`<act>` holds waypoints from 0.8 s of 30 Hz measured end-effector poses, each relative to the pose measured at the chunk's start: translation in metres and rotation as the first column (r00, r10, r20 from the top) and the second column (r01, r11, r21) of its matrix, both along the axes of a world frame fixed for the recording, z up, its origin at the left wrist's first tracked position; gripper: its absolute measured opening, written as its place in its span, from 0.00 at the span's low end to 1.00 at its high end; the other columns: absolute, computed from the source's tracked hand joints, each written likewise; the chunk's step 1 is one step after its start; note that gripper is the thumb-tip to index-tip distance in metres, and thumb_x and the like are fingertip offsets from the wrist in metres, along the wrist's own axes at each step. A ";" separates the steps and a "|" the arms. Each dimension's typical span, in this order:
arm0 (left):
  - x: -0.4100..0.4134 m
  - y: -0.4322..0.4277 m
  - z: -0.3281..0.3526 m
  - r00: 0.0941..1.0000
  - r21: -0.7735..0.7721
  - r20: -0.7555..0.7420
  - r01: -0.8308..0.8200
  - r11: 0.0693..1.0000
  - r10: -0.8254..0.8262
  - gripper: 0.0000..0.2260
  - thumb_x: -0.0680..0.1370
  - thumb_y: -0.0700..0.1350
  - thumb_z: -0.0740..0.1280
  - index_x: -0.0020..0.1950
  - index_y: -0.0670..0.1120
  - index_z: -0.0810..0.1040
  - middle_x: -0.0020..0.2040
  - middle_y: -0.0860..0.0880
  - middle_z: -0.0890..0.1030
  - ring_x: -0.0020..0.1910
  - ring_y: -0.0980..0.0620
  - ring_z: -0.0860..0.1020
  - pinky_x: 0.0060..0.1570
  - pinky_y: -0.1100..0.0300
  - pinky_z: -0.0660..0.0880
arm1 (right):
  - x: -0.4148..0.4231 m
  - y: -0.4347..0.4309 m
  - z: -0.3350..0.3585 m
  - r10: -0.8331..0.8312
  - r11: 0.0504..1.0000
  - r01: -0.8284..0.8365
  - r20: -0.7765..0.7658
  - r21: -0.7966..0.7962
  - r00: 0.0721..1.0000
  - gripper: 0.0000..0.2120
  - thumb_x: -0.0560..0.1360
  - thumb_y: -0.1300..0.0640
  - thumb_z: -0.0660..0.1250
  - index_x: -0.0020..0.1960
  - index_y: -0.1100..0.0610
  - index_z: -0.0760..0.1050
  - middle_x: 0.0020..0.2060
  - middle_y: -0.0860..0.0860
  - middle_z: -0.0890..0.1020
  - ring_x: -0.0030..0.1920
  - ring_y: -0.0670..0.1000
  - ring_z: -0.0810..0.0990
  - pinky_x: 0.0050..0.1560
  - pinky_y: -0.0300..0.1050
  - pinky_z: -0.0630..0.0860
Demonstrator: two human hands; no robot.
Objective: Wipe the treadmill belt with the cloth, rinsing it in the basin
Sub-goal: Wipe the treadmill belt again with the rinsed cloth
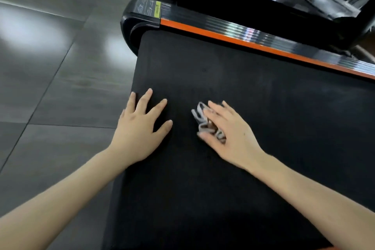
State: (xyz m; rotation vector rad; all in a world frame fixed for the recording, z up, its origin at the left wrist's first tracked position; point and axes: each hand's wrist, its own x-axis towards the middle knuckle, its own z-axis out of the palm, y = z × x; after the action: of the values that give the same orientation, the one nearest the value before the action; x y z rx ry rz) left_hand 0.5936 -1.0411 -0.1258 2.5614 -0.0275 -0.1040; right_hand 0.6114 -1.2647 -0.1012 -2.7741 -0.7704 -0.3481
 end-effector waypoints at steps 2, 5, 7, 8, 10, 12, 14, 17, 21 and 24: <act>0.013 -0.002 0.003 1.000 0.079 0.011 -0.009 0.997 0.008 0.26 0.79 0.60 0.54 0.77 0.58 0.53 0.78 0.51 0.44 0.76 0.43 0.40 0.74 0.47 0.48 | -0.012 -0.009 -0.001 0.045 0.997 -0.048 -0.054 -0.055 0.998 0.34 0.74 0.33 0.56 0.67 0.59 0.72 0.68 0.52 0.71 0.72 0.40 0.51 0.72 0.44 0.55; 0.046 -0.005 0.007 0.999 0.168 0.011 -0.038 0.985 0.037 0.27 0.80 0.60 0.51 0.77 0.55 0.52 0.78 0.47 0.46 0.76 0.39 0.44 0.73 0.42 0.50 | -0.032 -0.015 -0.003 0.068 0.995 -0.076 -0.131 -0.057 0.989 0.33 0.75 0.32 0.55 0.69 0.55 0.71 0.71 0.49 0.67 0.75 0.53 0.55 0.70 0.48 0.61; 0.063 -0.011 0.008 0.998 0.205 -0.008 -0.060 0.977 0.063 0.27 0.80 0.61 0.49 0.77 0.54 0.50 0.78 0.46 0.45 0.75 0.37 0.44 0.72 0.40 0.51 | -0.047 -0.021 -0.005 0.072 0.997 -0.077 -0.167 -0.020 0.983 0.30 0.75 0.34 0.58 0.69 0.53 0.71 0.71 0.47 0.66 0.75 0.55 0.56 0.68 0.49 0.64; 0.066 -0.014 0.007 0.997 0.232 -0.006 -0.068 0.970 0.071 0.27 0.80 0.61 0.48 0.77 0.55 0.49 0.78 0.45 0.45 0.75 0.36 0.45 0.71 0.39 0.53 | -0.054 -0.022 -0.006 0.070 0.997 -0.073 -0.177 -0.013 0.982 0.29 0.75 0.35 0.59 0.68 0.52 0.71 0.72 0.47 0.66 0.75 0.55 0.56 0.67 0.50 0.66; 0.067 -0.018 0.005 0.997 0.281 0.018 -0.079 0.956 0.077 0.27 0.80 0.61 0.46 0.78 0.54 0.49 0.78 0.45 0.46 0.75 0.34 0.46 0.70 0.38 0.56 | -0.062 -0.024 -0.006 0.057 0.998 -0.057 -0.170 0.008 0.984 0.26 0.76 0.36 0.59 0.68 0.49 0.70 0.71 0.45 0.67 0.75 0.55 0.58 0.64 0.53 0.71; 0.064 -0.019 0.006 0.997 0.296 0.028 -0.082 0.952 0.078 0.27 0.80 0.60 0.46 0.78 0.54 0.49 0.78 0.44 0.47 0.75 0.34 0.47 0.69 0.38 0.58 | -0.060 -0.023 -0.004 0.073 0.997 -0.073 -0.134 0.000 0.988 0.23 0.77 0.38 0.59 0.67 0.49 0.71 0.70 0.46 0.69 0.73 0.56 0.61 0.59 0.56 0.76; 0.063 -0.019 0.007 0.997 0.306 0.018 -0.081 0.949 0.079 0.27 0.80 0.60 0.46 0.78 0.53 0.50 0.78 0.44 0.47 0.75 0.34 0.47 0.68 0.39 0.59 | -0.040 -0.019 -0.007 0.111 0.994 -0.112 -0.074 -0.010 0.991 0.21 0.77 0.42 0.61 0.64 0.52 0.74 0.67 0.50 0.73 0.71 0.58 0.66 0.59 0.59 0.75; 0.062 -0.020 0.008 0.996 0.320 -0.002 -0.080 0.944 0.085 0.27 0.80 0.60 0.46 0.78 0.54 0.49 0.78 0.44 0.47 0.75 0.34 0.47 0.68 0.39 0.59 | 0.027 -0.004 -0.015 0.006 1.000 -0.005 -0.075 0.014 0.997 0.21 0.77 0.44 0.61 0.63 0.55 0.76 0.65 0.53 0.75 0.68 0.61 0.69 0.64 0.62 0.70; 0.064 -0.018 0.006 0.996 0.304 -0.001 -0.088 0.949 0.092 0.27 0.80 0.60 0.47 0.78 0.56 0.49 0.78 0.46 0.46 0.75 0.36 0.46 0.69 0.39 0.58 | 0.138 0.029 -0.011 -0.301 0.951 0.307 -0.116 0.038 0.946 0.21 0.79 0.45 0.58 0.68 0.53 0.71 0.68 0.52 0.71 0.71 0.59 0.64 0.69 0.56 0.65; 0.066 -0.017 0.006 0.995 0.269 0.006 -0.101 0.958 0.103 0.26 0.79 0.61 0.48 0.77 0.57 0.51 0.78 0.47 0.47 0.76 0.37 0.46 0.70 0.40 0.57 | 0.153 0.040 -0.007 -0.380 0.919 0.391 -0.139 0.060 0.915 0.21 0.79 0.46 0.59 0.70 0.51 0.68 0.71 0.49 0.68 0.73 0.58 0.59 0.68 0.55 0.67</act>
State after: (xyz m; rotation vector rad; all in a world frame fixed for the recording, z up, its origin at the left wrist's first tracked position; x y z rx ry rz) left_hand 0.6593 -1.0584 -0.1203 2.8276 0.1313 -0.0835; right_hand 0.7646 -1.2246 -0.1081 -2.8194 -0.1665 -0.2653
